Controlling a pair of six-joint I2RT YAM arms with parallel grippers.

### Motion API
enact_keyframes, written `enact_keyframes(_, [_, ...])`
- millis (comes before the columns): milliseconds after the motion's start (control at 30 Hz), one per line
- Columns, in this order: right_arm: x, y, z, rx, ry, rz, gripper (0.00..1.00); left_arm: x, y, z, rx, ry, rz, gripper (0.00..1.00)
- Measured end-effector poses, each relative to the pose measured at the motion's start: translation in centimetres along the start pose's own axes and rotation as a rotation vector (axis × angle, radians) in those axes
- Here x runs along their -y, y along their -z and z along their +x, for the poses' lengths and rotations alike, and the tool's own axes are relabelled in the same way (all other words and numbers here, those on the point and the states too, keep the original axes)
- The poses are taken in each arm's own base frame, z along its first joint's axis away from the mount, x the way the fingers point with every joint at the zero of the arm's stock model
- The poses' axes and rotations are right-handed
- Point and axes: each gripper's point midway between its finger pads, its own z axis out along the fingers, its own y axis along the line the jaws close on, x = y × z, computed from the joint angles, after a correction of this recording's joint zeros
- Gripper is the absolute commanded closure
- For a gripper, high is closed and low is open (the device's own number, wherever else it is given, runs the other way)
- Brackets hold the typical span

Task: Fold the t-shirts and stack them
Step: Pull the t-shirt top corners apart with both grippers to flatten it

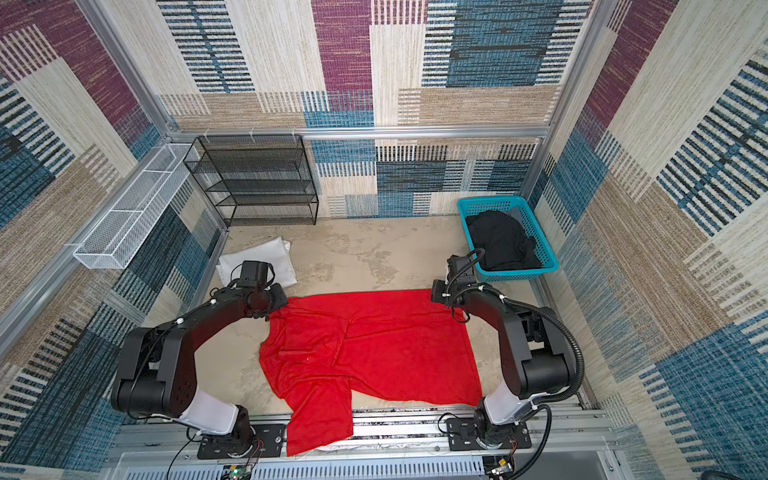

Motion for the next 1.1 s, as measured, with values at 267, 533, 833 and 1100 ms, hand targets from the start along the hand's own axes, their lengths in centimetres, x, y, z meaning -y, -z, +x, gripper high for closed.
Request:
enact_keyframes(267, [2.6,-1.3,0.2,-0.037,-0.029,0.063,0.36,0.0,-3.0,-0.5,-0.083,-0.030,-0.069,0.51])
enact_keyframes(533, [2.9,-3.1,-1.3,-0.014,-0.005,0.067,0.58,-0.3,-4.4,0.0,-0.099,-0.030,-0.072,1.00])
enact_keyframes(833, [2.6,-3.3,-1.7,-0.024,0.014,0.046,1.00,1.4,-0.7,-1.3,-0.053,-0.046,0.010,1.00])
enact_keyframes(1100, [1.1,-2.1,-5.5,0.055,0.029,0.014,1.00,3.3,2.7,-6.2,0.095,-0.083,0.045,1.00])
